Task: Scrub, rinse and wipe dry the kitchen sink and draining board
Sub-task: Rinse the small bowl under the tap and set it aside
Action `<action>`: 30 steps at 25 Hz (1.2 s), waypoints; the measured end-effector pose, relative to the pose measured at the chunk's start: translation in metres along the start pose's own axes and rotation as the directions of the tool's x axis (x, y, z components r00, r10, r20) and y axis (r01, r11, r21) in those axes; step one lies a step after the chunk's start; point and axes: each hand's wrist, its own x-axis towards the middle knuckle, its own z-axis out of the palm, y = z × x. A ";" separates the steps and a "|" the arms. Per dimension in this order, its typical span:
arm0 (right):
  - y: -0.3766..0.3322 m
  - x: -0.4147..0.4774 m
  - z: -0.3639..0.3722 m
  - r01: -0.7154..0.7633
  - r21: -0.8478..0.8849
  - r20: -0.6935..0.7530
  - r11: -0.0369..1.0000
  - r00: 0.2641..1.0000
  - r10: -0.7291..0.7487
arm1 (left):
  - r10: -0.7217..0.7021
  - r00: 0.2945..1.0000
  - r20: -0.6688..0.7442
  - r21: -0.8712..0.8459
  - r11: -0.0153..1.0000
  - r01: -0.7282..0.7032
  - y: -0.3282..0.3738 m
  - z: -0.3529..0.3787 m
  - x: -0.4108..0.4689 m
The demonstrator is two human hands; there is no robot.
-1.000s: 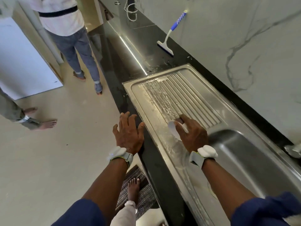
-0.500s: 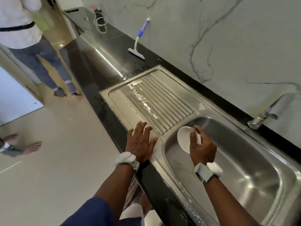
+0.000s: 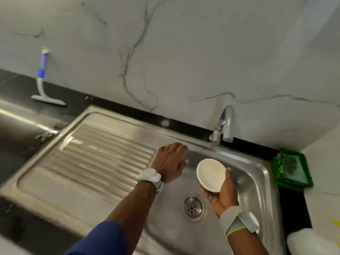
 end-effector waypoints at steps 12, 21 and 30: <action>-0.047 -0.003 0.029 0.059 -0.025 -0.118 0.998 0.991 -0.062 | 0.224 0.975 0.002 -0.329 0.920 -0.211 0.054 0.028 0.150; -0.038 0.001 0.039 0.056 -0.049 -0.176 0.997 0.982 -0.064 | -0.175 0.983 0.060 -0.561 0.808 0.178 0.021 0.065 0.128; -0.029 0.007 0.036 0.011 -0.062 -0.206 0.998 0.978 -0.024 | -0.085 0.978 0.189 -0.317 0.938 0.142 0.030 0.059 0.123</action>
